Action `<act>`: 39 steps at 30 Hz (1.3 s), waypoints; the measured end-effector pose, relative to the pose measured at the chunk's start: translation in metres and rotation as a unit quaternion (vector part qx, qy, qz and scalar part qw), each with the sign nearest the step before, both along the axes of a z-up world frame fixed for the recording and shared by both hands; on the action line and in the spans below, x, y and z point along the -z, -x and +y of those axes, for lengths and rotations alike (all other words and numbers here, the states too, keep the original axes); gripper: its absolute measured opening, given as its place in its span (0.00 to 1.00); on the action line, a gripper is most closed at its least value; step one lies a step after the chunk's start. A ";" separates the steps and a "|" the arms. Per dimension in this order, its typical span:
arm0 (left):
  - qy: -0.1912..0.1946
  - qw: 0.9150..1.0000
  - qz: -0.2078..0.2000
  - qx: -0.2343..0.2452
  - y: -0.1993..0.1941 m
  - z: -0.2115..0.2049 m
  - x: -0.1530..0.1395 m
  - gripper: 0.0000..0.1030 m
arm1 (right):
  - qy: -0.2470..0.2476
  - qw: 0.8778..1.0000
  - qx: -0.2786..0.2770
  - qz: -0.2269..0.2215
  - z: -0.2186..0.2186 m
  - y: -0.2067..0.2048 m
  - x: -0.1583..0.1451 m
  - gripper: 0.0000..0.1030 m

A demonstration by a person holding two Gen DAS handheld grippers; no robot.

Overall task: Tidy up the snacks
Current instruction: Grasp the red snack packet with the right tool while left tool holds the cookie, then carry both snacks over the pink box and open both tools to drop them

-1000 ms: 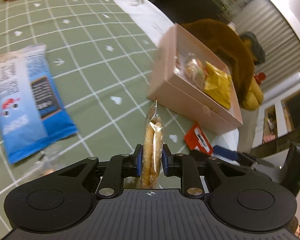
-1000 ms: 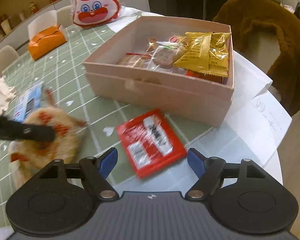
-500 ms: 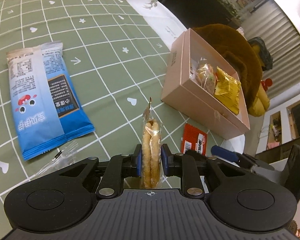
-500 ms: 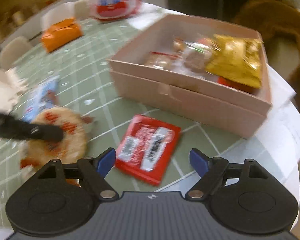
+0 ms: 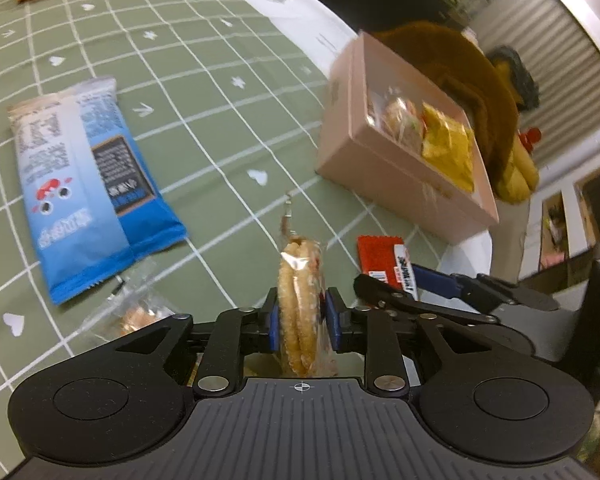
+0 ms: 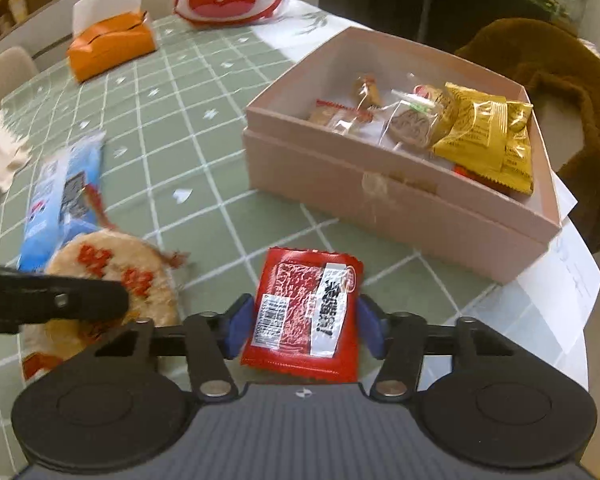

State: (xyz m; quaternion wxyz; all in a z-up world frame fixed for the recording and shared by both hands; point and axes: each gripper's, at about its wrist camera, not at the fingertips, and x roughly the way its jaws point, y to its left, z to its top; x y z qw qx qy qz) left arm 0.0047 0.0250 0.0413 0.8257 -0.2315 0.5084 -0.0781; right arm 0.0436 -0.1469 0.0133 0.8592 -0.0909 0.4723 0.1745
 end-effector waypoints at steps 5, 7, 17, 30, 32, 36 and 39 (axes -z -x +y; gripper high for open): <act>0.002 1.000 -0.001 0.029 0.001 -0.011 0.003 0.28 | -0.015 0.999 0.026 0.014 -0.020 0.016 -0.002 0.48; 0.002 1.000 -0.010 0.027 0.003 -0.013 0.000 0.24 | -0.022 0.999 0.037 0.019 -0.027 0.020 -0.003 0.47; 0.010 0.997 -0.076 0.030 0.001 -0.019 -0.046 0.22 | -0.056 0.997 0.055 -0.019 -0.060 0.027 -0.050 0.46; 0.036 0.984 -0.167 0.055 -0.105 -0.033 -0.155 0.22 | -0.061 0.989 0.029 -0.130 -0.067 -0.048 -0.155 0.46; 0.023 0.981 -0.181 0.064 -0.125 -0.040 -0.174 0.22 | -0.055 0.987 0.032 -0.151 -0.067 -0.068 -0.169 0.46; 0.030 0.977 -0.191 0.088 -0.152 -0.053 -0.196 0.22 | -0.050 0.985 0.044 -0.158 -0.072 -0.105 -0.176 0.46; 0.049 0.976 -0.188 0.097 -0.172 -0.060 -0.200 0.22 | -0.046 0.987 0.052 -0.143 -0.078 -0.128 -0.166 0.46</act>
